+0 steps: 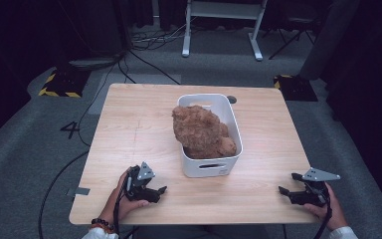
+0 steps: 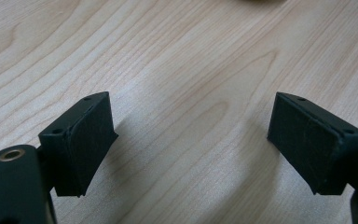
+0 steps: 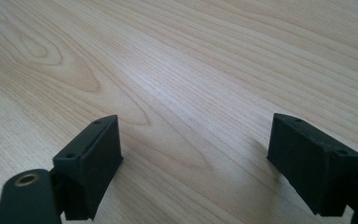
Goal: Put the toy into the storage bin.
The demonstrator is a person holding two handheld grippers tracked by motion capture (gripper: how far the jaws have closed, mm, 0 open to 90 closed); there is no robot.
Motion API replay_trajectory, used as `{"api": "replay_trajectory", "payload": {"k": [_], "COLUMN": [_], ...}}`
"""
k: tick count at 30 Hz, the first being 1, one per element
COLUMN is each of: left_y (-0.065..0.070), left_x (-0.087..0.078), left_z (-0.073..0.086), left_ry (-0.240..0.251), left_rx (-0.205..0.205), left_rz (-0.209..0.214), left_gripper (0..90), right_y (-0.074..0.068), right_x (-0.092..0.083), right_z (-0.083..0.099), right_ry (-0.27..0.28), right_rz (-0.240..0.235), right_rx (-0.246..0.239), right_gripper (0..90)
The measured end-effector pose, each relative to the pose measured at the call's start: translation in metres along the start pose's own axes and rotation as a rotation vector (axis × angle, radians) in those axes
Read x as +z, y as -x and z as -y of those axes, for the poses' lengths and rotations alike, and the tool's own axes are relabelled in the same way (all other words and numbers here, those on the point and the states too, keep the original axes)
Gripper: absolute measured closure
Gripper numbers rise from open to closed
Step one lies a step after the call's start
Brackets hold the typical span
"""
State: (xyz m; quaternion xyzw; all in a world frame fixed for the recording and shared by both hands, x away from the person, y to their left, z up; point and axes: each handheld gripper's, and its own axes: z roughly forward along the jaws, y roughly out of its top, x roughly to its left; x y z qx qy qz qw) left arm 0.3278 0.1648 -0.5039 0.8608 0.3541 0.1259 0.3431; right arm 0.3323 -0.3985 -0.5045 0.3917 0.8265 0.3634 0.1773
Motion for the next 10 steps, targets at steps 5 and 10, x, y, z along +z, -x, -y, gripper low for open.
{"api": "replay_trajectory", "payload": {"k": [5,10], "left_y": [-0.0003,-0.0008], "left_x": [0.0,0.0001], "left_z": [-0.0002,-0.0007], "left_ry": [-0.001,-0.003], "left_rx": [0.003,0.008], "left_rz": [0.0,-0.004], "left_gripper": [14.5,14.5], "right_y": [0.0,0.0], "right_x": [0.0,0.0], "right_z": [0.0,0.0], "right_ry": [0.0,0.0], "right_rz": [0.0,0.0], "right_rx": [0.0,0.0], "right_gripper": [16.9,16.9]}}
